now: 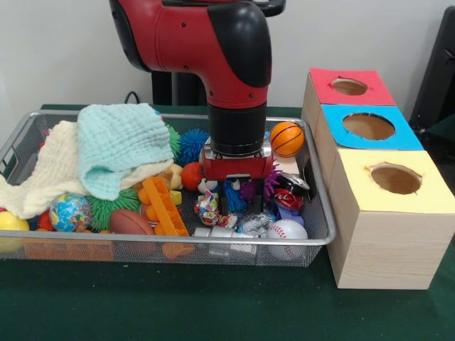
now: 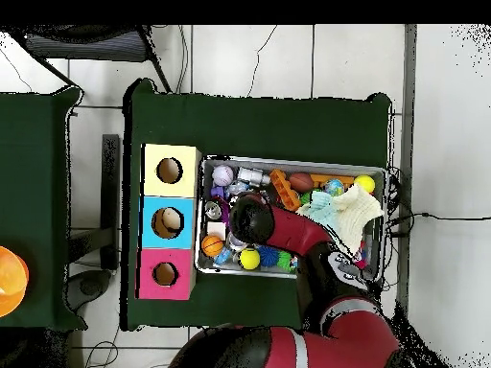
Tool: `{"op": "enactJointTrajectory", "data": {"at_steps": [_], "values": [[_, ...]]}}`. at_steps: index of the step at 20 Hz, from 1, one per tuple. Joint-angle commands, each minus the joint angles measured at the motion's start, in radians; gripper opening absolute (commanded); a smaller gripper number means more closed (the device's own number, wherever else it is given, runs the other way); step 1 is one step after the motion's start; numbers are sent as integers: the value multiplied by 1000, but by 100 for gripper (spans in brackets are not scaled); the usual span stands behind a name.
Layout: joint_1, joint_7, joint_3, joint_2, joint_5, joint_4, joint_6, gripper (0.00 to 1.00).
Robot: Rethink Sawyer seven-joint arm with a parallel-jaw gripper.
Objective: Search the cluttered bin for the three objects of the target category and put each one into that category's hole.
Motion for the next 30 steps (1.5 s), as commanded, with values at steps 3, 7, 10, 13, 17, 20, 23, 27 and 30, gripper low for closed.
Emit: {"op": "enactJointTrajectory", "data": {"at_steps": [3, 7, 10, 13, 17, 20, 23, 27, 30], "values": [[3, 194, 84, 108, 31, 95, 73, 100], [-3, 171, 99, 93, 41, 92, 128, 100], [-14, 155, 119, 129, 44, 63, 119, 100], [-13, 149, 126, 130, 50, 51, 135, 100], [2, 159, 118, 94, 53, 64, 138, 100], [-3, 166, 128, 107, 55, 65, 112, 100], [1, 175, 130, 105, 62, 67, 105, 100], [31, 199, 109, 38, 80, 93, 140, 100], [52, 200, 92, 6, 90, 86, 164, 100]]}}
